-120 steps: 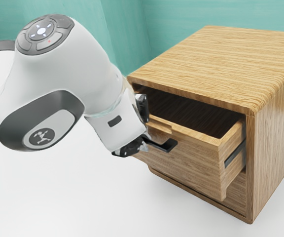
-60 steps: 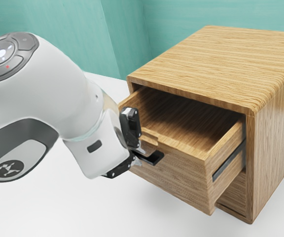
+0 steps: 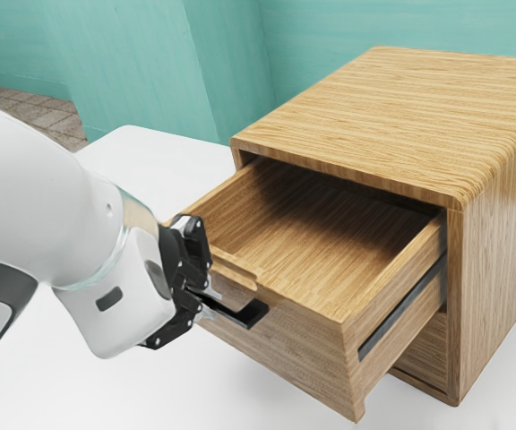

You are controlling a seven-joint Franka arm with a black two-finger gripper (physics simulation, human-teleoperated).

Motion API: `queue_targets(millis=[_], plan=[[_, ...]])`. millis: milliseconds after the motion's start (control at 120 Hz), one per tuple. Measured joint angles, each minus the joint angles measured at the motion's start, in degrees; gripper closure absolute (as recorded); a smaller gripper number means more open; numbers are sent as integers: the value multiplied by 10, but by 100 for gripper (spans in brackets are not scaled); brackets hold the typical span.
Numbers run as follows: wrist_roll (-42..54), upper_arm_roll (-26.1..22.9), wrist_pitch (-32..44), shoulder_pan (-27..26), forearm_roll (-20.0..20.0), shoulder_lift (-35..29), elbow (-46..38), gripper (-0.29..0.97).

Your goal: Pull the drawer handle with one arm to open the drawer

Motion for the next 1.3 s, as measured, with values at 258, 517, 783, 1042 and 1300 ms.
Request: queue_targets(millis=[258, 517, 783, 1042, 1300], plan=[[-1, -12, -2, 1, -12, -31, -24, 77], [0, -31, -11, 2, -27, -42, -29, 77], [0, -33, -21, 2, -35, -45, -31, 69], [4, -25, -44, 2, -40, -45, -26, 63], [8, -21, -59, 6, -41, -47, -21, 57]])
